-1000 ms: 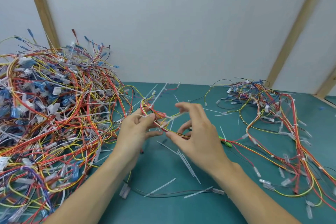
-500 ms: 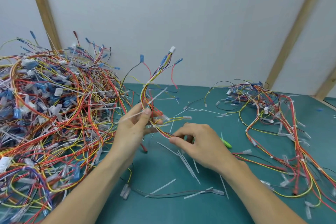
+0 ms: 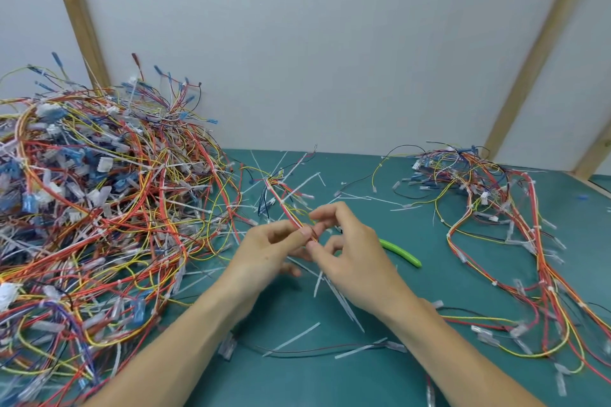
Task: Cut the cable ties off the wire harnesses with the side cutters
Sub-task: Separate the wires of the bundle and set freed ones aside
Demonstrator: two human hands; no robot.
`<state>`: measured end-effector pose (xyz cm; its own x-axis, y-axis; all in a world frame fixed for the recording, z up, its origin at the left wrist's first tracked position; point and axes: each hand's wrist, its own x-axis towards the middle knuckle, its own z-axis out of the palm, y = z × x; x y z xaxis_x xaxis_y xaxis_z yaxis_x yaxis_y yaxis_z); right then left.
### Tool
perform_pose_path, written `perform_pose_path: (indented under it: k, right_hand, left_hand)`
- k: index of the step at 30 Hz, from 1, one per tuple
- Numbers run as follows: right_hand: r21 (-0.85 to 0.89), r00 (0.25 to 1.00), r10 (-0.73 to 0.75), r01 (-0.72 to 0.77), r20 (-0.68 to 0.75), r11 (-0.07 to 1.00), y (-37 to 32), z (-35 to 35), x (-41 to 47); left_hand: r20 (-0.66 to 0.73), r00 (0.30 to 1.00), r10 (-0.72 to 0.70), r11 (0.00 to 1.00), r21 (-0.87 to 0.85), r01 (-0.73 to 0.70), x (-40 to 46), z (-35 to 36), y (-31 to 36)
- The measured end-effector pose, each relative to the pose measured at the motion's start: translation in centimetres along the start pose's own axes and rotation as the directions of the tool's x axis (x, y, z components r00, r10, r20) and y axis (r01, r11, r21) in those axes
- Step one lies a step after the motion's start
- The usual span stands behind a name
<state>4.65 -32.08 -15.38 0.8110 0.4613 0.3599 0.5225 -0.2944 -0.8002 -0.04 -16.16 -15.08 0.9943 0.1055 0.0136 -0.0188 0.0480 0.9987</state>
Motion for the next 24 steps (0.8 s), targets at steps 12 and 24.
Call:
perform_pose_path:
  k: [12, 24]
  right_hand:
    - [0.189, 0.923, 0.136, -0.215, 0.361, 0.958, 0.3, -2.5, 0.4]
    - [0.334, 0.974, 0.161, -0.207, 0.160, 0.919, 1.3, -1.3, 0.9]
  left_hand:
    - [-0.258, 0.964, 0.067, 0.951, -0.275, -0.140, 1.1, -2.1, 0.6]
    - [-0.003, 0.993, 0.121, 0.992, 0.028, -0.121, 0.6, -0.5, -0.1]
